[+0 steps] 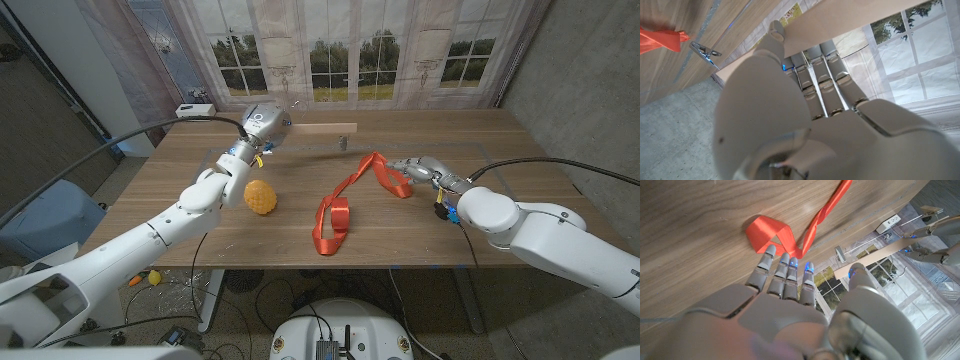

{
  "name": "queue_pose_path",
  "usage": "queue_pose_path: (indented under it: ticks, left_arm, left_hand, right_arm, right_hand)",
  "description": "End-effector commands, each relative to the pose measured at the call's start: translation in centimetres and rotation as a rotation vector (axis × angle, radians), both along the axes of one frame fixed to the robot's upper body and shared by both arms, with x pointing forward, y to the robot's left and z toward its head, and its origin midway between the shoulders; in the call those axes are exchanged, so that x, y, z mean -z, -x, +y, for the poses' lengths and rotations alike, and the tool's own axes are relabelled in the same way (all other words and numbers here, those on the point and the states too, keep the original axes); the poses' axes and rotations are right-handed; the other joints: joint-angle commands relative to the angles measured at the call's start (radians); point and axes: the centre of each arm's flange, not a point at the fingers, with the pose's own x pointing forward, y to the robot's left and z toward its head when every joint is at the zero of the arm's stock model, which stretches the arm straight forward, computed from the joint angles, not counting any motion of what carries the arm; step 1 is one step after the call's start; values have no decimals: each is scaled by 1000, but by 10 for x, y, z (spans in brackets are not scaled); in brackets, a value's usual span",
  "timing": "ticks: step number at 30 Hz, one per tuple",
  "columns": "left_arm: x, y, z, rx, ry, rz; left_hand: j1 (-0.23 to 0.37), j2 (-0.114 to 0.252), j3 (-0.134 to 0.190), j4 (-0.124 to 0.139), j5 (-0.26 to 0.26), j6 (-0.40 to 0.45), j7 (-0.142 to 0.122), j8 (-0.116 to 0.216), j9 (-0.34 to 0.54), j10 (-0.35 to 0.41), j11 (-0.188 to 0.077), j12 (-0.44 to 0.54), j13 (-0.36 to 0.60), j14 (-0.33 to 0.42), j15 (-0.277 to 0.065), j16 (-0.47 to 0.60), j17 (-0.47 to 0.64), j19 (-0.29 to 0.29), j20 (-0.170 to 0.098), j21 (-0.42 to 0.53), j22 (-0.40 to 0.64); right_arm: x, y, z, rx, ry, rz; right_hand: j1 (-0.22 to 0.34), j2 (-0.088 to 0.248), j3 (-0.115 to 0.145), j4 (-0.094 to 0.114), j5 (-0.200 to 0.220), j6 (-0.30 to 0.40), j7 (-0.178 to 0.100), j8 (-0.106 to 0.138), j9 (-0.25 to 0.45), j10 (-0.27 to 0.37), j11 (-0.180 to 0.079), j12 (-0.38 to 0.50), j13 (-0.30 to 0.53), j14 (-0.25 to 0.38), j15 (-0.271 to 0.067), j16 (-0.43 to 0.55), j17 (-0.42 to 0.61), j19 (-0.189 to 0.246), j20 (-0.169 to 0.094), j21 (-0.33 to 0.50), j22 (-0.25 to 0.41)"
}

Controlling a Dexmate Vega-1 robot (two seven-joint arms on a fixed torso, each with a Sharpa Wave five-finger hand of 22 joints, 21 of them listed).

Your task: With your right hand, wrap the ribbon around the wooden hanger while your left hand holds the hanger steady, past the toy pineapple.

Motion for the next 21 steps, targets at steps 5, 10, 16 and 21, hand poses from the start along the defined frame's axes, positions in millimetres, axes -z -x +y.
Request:
queue_pose_path:
  ticks: [5,10,16,21]
  left_arm:
    - [9,18,9,56,4,-78]
    - [12,22,13,58,3,-87]
    - [13,26,17,73,4,-107]
    - [14,30,20,82,2,-120]
  left_hand:
    - [118,125,4,9,5,30,19,6,56,4,-8,1,10,125,-212,-5,8,-15,-6,15,2]
    - [118,124,5,8,6,31,18,5,56,2,-5,-1,15,125,-212,-7,11,-21,-6,23,0]
    - [117,123,5,8,5,33,19,4,57,5,-7,-1,22,128,-212,-10,15,-27,-6,33,-2]
    - [117,122,5,8,5,34,18,3,57,5,-7,-2,26,128,-213,-12,17,-28,-6,40,-3]
  right_arm:
    - [6,34,36,-30,126,28]
    - [8,40,51,-15,192,39]
    - [13,45,64,2,231,48]
    - [15,47,77,12,259,59]
  right_hand:
    - [6,-17,-7,-6,-1,-9,-3,-3,2,-13,-6,-6,5,-10,0,-7,3,-8,-1,-8,2]
    - [8,-27,-12,-5,0,-24,-2,-8,2,-16,-6,-8,6,-2,-10,-3,5,-6,0,-8,2]
    - [10,-40,-20,-4,3,-38,-3,-12,3,-34,-9,-15,8,-23,-7,-11,8,-10,-1,-9,1]
    - [10,-45,-24,-1,5,-44,-5,-13,3,-47,-15,-19,9,-37,-2,-16,10,-19,1,-13,1]
